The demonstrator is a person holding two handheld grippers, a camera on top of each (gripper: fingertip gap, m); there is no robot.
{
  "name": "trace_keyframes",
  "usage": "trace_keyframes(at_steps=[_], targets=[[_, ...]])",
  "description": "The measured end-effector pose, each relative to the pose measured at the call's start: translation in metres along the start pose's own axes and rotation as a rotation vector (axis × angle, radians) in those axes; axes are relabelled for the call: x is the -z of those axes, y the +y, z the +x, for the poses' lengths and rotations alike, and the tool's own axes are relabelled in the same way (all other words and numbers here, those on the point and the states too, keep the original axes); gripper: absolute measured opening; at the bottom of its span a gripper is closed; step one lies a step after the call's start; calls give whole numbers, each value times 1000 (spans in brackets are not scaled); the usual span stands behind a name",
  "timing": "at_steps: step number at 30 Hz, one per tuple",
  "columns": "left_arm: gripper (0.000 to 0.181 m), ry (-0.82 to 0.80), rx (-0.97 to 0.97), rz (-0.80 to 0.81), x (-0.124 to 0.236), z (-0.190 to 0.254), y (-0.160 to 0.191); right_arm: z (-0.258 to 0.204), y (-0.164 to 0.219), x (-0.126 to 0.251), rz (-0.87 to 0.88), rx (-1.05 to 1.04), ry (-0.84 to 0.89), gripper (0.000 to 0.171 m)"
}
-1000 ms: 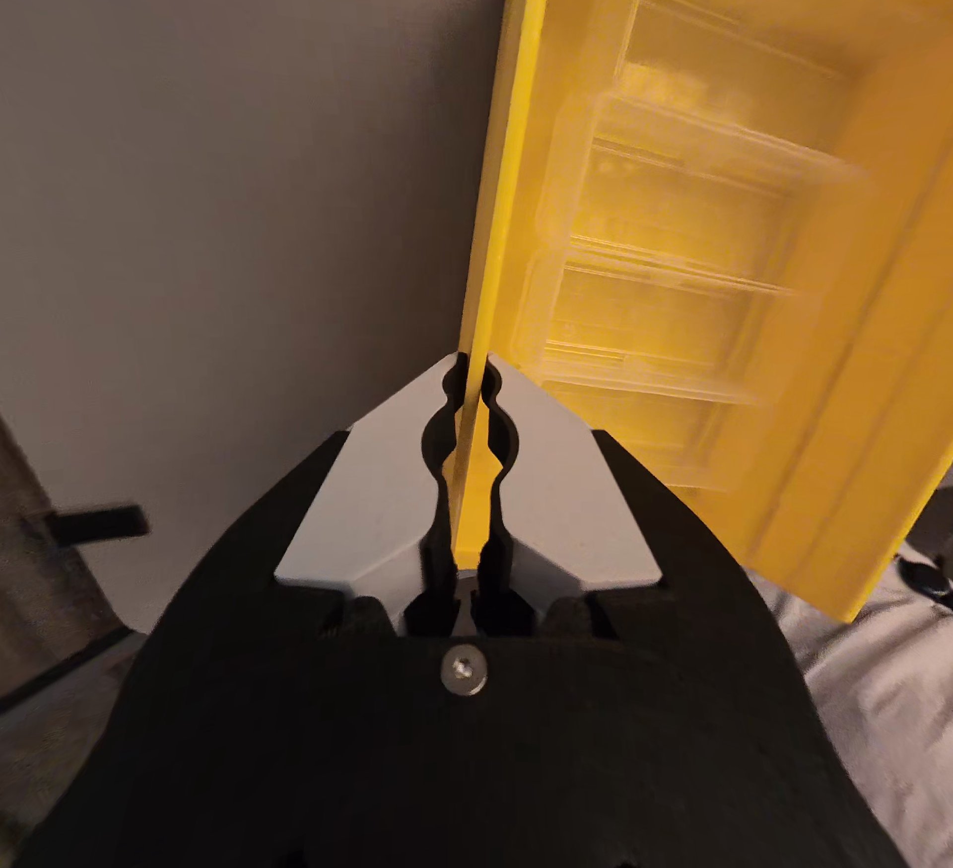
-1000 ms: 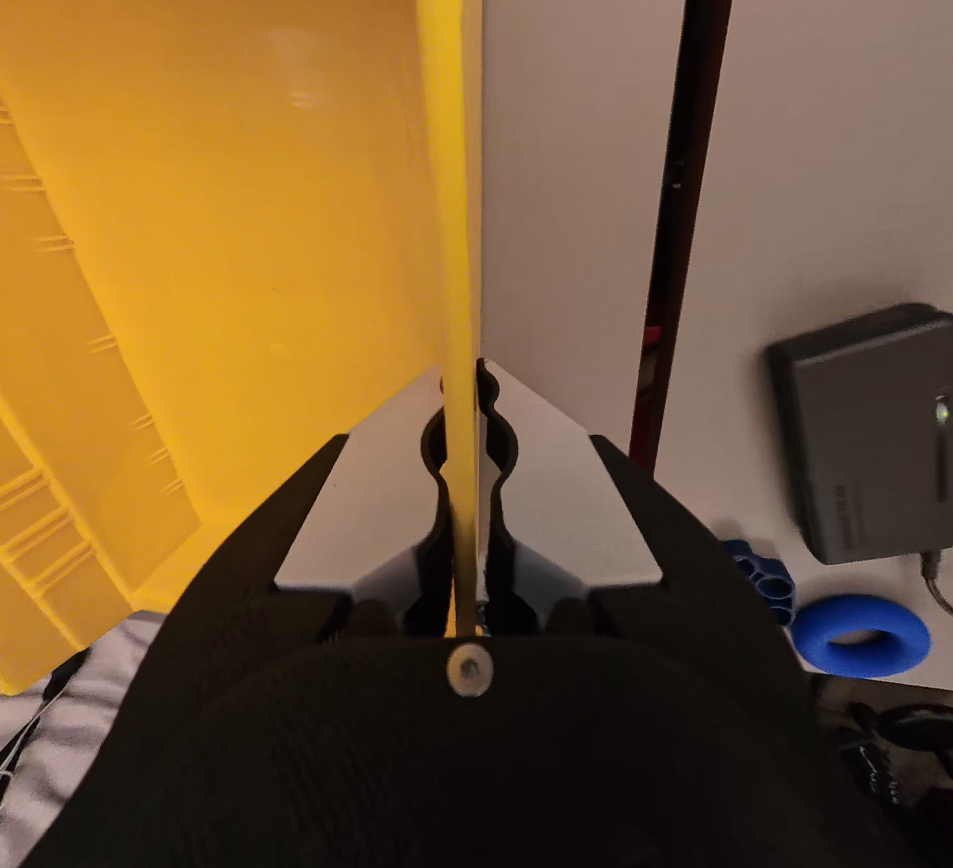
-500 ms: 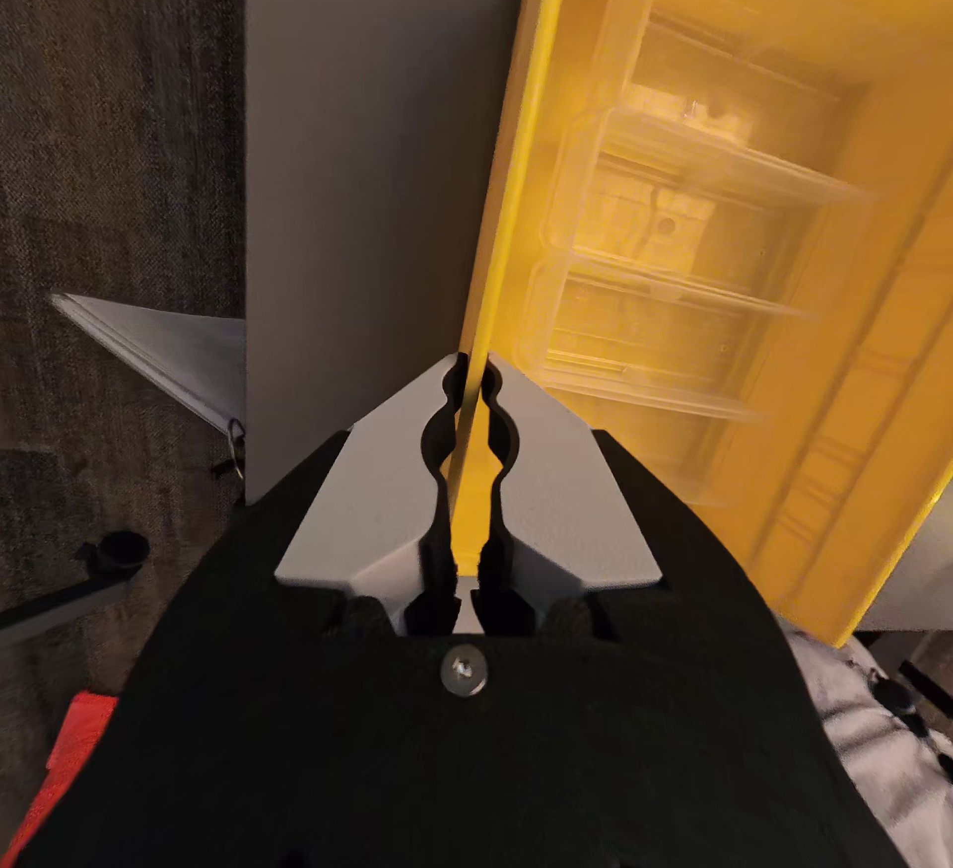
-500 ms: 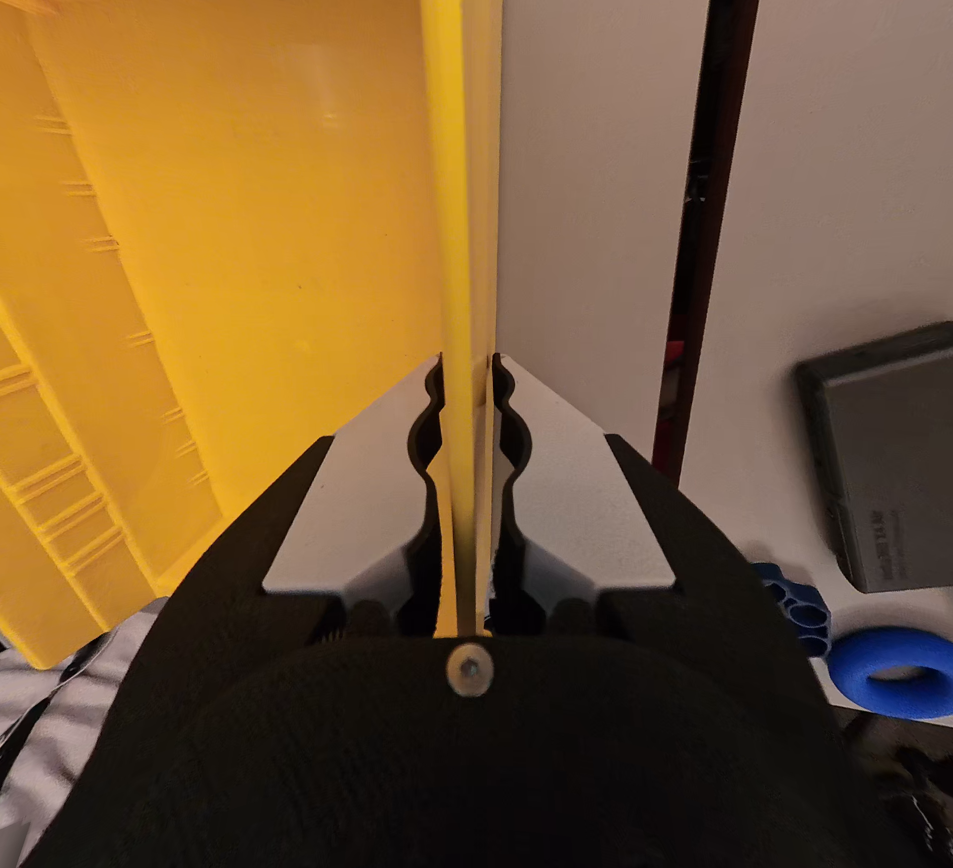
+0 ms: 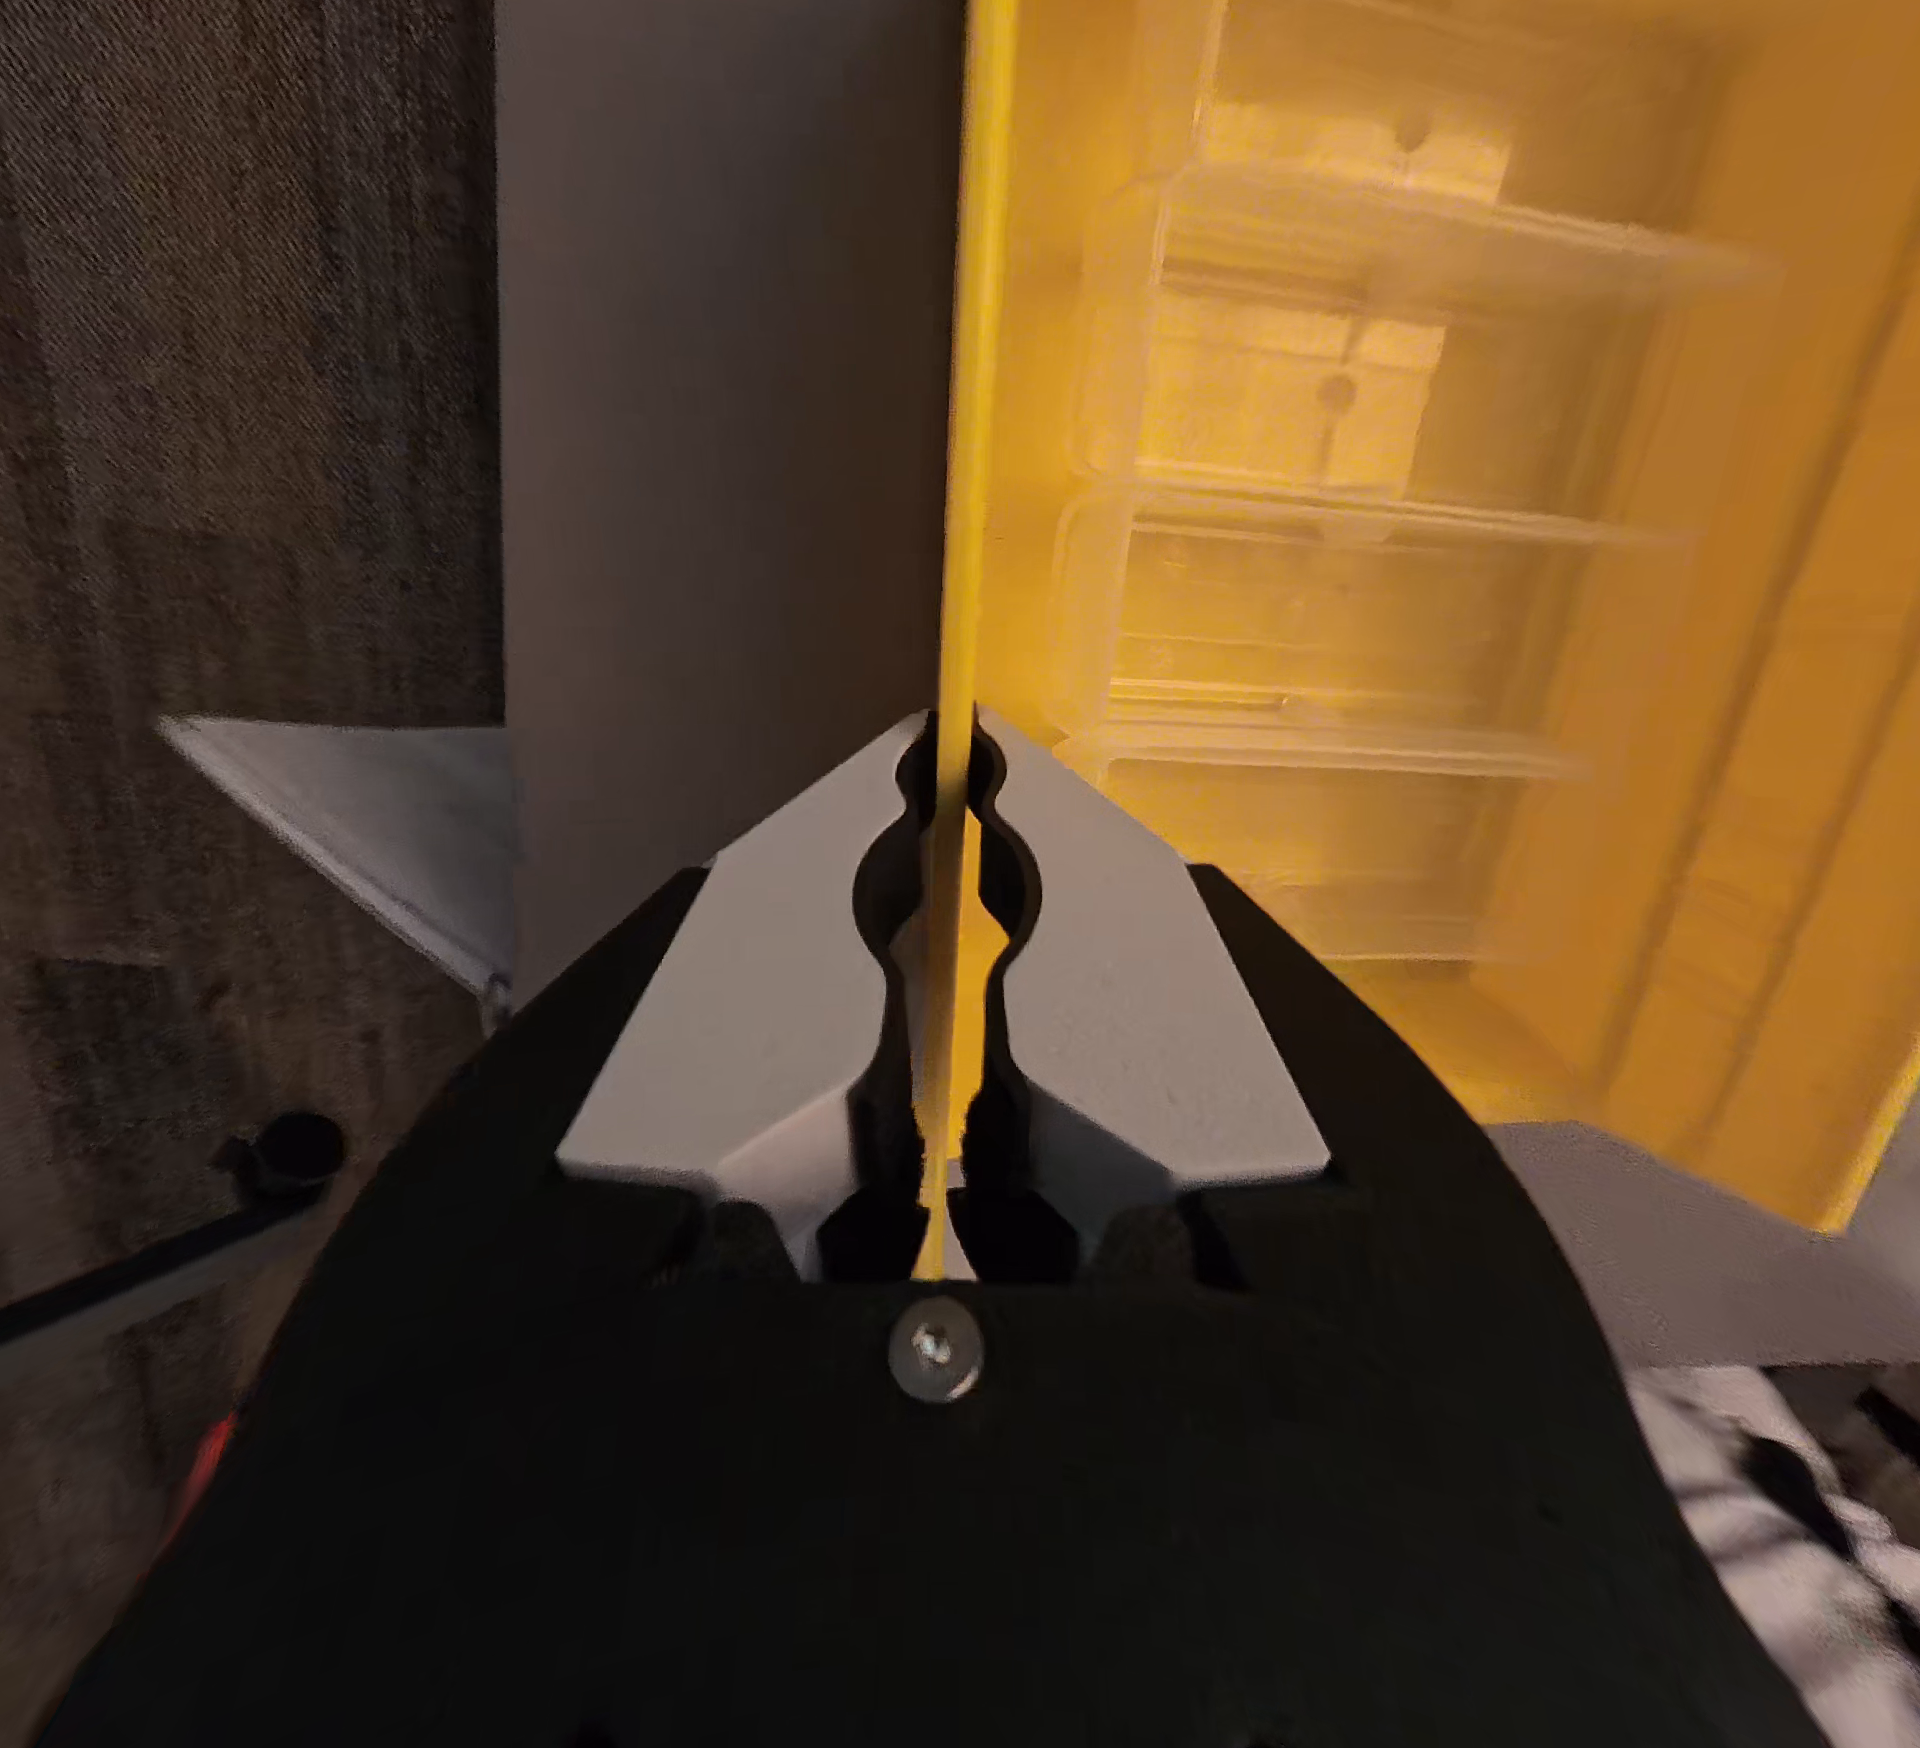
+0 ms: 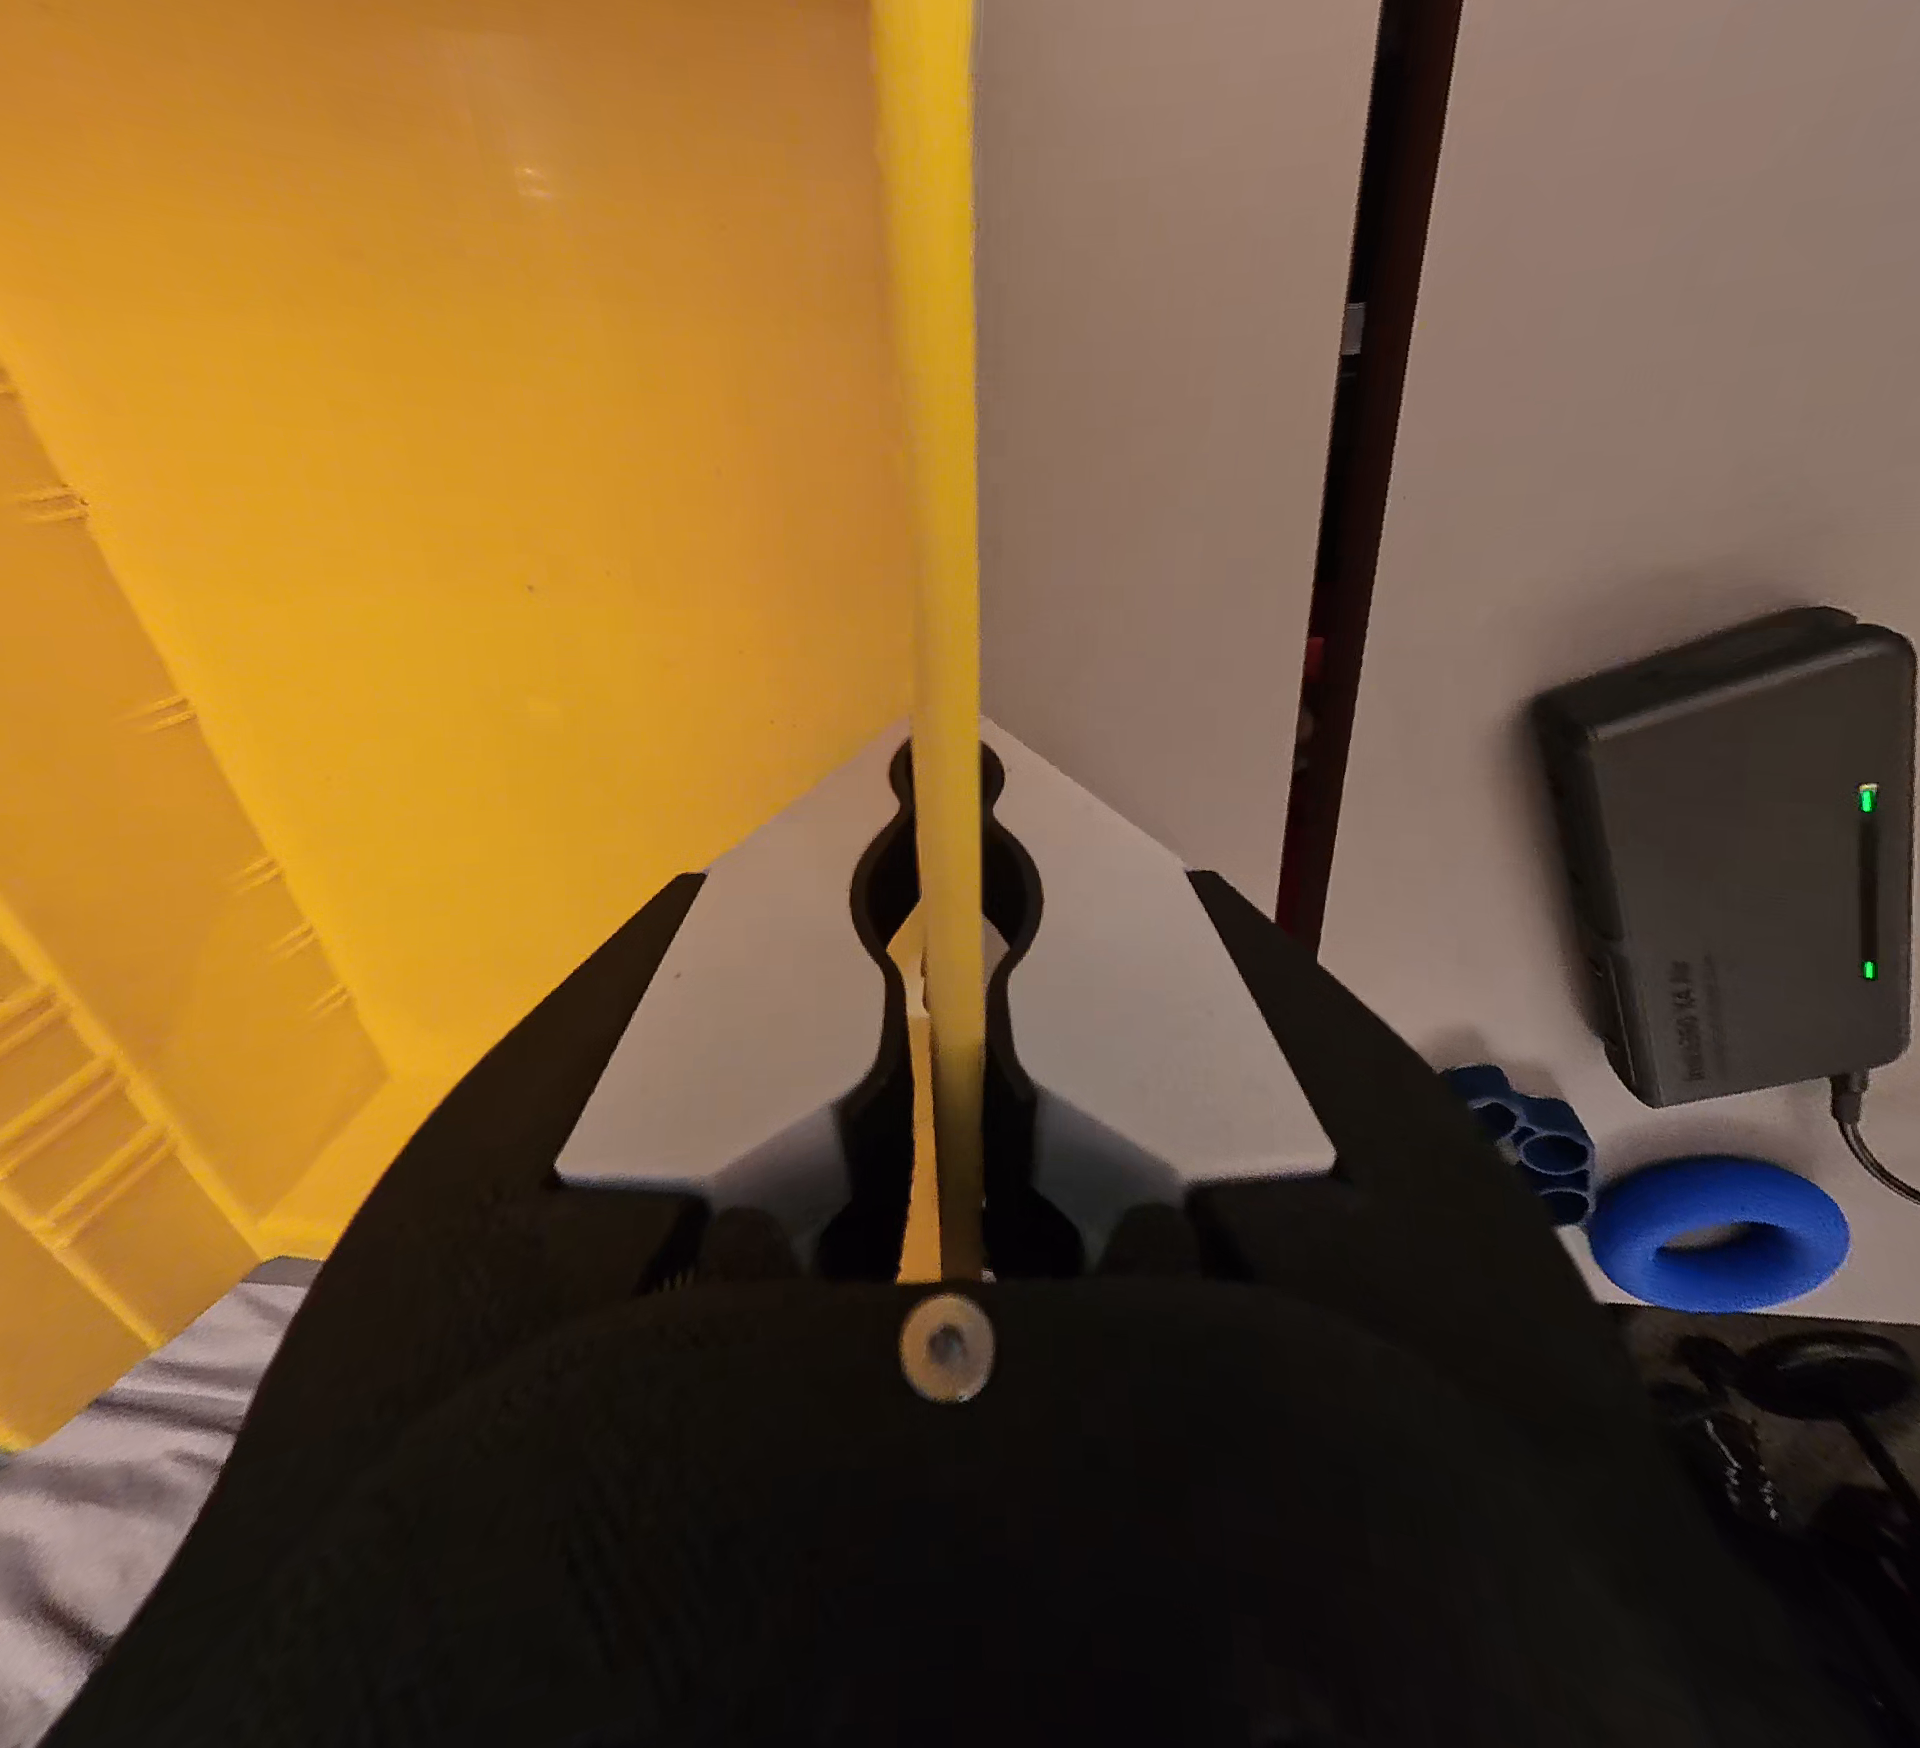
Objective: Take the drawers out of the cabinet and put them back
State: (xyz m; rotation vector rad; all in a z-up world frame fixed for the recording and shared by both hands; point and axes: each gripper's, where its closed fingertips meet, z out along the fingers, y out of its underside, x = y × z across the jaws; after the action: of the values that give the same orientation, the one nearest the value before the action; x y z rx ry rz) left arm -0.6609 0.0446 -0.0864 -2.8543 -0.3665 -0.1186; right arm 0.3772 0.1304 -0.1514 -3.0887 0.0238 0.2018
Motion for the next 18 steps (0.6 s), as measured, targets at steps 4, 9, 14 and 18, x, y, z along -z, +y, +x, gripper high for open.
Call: trace_keyframes(at_steps=[4,9,14,18], targets=[[0,-23,-80,23,-2,0,-6,1,1,0,4,-34,-42,2],[0,-26,-156,61,-3,2,-7,13,4,2,9,-54,-24,2],[2,62,-211,67,0,7,5,15,2,1,9,34,25,3],[2,47,-237,92,2,2,11,12,-6,1,5,35,10,2]])
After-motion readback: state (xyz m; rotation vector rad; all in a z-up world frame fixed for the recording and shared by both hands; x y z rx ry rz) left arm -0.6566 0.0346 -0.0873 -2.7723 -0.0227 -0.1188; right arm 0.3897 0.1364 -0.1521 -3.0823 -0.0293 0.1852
